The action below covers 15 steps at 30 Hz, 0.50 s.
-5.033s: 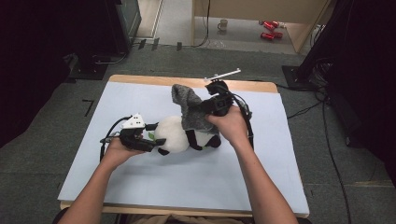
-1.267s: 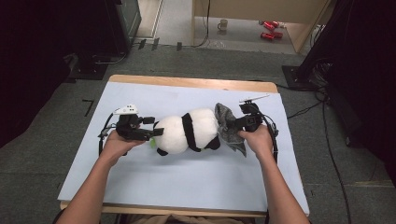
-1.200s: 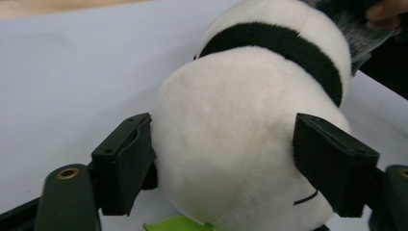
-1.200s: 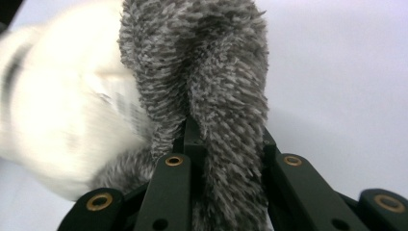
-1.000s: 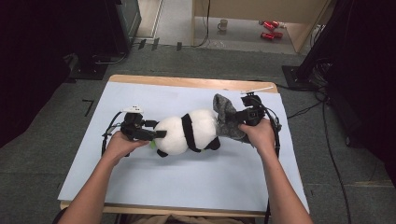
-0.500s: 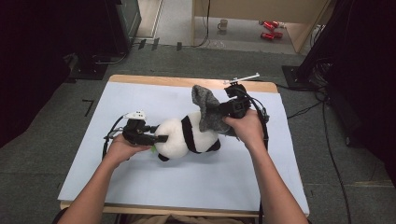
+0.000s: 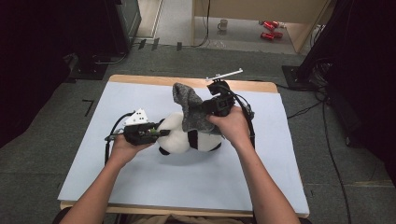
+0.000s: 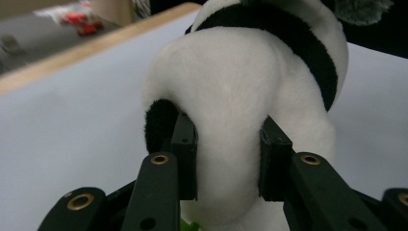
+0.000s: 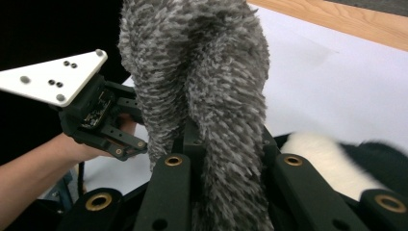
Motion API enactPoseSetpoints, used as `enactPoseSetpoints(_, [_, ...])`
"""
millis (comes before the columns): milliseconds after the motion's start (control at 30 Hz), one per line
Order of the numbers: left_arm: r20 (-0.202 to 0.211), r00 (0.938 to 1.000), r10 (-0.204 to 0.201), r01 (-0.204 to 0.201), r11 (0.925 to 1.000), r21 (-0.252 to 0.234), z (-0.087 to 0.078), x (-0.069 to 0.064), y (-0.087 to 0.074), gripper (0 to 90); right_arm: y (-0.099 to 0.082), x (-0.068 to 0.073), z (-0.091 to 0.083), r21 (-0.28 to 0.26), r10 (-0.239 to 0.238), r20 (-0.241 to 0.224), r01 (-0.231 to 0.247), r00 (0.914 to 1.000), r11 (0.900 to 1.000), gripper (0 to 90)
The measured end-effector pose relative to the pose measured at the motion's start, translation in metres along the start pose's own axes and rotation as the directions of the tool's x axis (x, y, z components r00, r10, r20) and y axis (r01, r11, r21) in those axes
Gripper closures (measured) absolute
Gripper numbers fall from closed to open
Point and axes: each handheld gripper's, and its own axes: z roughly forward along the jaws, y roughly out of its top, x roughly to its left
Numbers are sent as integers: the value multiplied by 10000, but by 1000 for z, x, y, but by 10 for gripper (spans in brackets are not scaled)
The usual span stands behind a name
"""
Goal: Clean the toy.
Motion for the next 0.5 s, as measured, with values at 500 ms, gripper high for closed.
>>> enactPoseSetpoints(500, [-194,9941,1071,-1066,9940,245,1,-5,-8,629,1,27,48,790,-232,-733,290,9970,9965,764])
